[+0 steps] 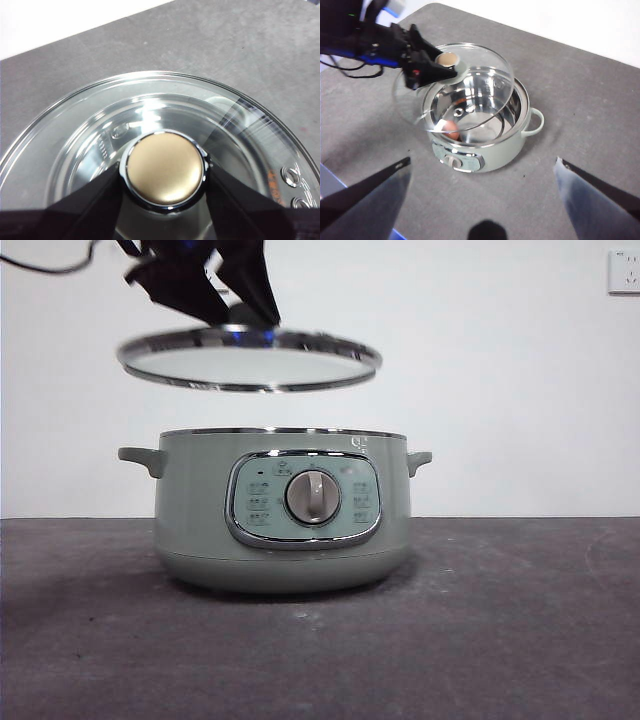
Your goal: Pick up the egg,open the lid,put the egg in the pot,close the lid
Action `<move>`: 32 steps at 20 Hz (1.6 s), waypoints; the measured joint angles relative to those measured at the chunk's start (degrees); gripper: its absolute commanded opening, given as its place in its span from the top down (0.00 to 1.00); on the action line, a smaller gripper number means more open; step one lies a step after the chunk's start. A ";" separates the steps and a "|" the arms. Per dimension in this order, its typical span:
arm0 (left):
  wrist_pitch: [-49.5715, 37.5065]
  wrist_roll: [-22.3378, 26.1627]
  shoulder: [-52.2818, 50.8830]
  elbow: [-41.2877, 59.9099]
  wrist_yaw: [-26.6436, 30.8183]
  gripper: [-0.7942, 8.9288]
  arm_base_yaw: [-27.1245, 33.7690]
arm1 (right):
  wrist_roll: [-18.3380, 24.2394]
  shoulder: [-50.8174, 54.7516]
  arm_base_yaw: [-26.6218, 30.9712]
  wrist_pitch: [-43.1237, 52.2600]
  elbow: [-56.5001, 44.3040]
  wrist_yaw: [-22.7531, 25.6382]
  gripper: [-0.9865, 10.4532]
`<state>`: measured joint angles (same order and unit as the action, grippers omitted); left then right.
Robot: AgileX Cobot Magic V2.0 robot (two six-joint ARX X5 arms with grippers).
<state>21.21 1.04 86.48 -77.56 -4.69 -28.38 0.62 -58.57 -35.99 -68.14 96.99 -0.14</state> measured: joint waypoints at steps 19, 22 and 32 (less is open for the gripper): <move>-7.39 -0.20 9.84 0.00 0.11 0.93 -2.03 | -0.07 0.68 0.00 -4.66 0.00 0.00 0.50; -8.04 -0.22 10.25 -0.04 0.35 0.93 -2.01 | -0.20 0.74 0.00 -4.72 0.00 0.00 0.50; -5.81 -0.17 10.27 -0.55 1.31 0.93 -1.36 | -0.22 0.83 0.00 -4.72 0.00 0.00 0.50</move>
<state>15.40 0.86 96.75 -78.11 -3.38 -29.74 0.40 -57.74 -35.99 -72.86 96.99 -0.14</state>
